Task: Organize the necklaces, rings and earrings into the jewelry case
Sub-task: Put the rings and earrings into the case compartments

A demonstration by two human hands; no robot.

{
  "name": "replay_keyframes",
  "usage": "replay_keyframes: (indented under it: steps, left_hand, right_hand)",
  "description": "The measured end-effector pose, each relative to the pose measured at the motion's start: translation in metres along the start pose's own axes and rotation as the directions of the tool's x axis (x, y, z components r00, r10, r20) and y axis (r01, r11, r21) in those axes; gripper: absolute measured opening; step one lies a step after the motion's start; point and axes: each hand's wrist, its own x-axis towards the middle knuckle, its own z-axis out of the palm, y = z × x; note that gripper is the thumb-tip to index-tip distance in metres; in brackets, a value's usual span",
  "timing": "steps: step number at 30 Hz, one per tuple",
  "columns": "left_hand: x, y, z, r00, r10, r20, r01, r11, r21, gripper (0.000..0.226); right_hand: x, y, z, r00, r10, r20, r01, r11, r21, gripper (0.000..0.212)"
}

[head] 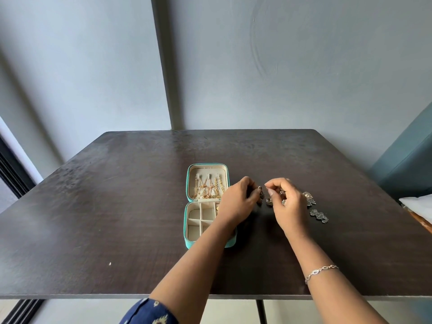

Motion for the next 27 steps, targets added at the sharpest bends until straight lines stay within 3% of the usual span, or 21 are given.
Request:
replay_keyframes:
  steps: [8, 15, 18, 27]
  left_hand:
    - [-0.0005, 0.0002, -0.0005, 0.999, -0.025, -0.025, 0.023, 0.996, -0.083, 0.016]
    - [0.0, -0.0001, -0.0002, 0.999, -0.038, -0.035, 0.034, 0.993, -0.114, 0.015]
    - [0.0007, -0.0014, 0.0007, 0.997, -0.056, -0.055, 0.048, 0.988, -0.146, 0.014]
    - [0.0013, -0.0017, 0.0005, 0.994, -0.029, -0.109, 0.009, 0.984, -0.179, 0.011]
  right_hand:
    - [0.0011, 0.0004, 0.0002, 0.973, 0.164, 0.16, -0.163, 0.986, -0.022, 0.048]
    - [0.0013, -0.0035, -0.0001, 0.966, 0.16, 0.204, -0.159, 0.987, -0.02, 0.03]
    - [0.0023, -0.0035, 0.0, 0.975, 0.106, 0.194, -0.104, 0.994, -0.02, 0.032]
    - [0.0017, -0.0001, 0.0049, 0.953, 0.205, 0.224, -0.143, 0.953, -0.266, 0.016]
